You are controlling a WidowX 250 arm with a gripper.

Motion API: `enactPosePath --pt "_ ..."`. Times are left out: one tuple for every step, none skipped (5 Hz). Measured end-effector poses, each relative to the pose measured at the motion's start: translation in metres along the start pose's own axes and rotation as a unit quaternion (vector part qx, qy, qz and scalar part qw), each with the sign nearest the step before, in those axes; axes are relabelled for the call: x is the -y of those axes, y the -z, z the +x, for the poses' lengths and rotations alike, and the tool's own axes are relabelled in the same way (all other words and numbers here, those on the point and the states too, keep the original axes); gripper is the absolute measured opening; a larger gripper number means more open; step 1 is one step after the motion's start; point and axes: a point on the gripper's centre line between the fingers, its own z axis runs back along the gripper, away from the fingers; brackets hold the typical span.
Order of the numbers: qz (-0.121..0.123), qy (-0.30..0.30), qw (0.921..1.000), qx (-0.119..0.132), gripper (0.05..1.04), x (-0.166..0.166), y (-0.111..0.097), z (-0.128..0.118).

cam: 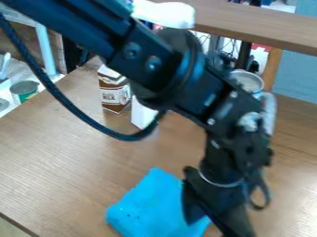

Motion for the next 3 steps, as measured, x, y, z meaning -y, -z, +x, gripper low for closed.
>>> enactPosePath --pt "0.012 0.004 0.9999 0.002 1.001 0.004 0.001 -0.001" --pt "0.018 -0.007 0.9986 0.049 1.001 -0.006 -0.039 -0.016" --pt "0.024 -0.063 0.9944 0.082 1.001 -0.048 -0.078 -0.039"
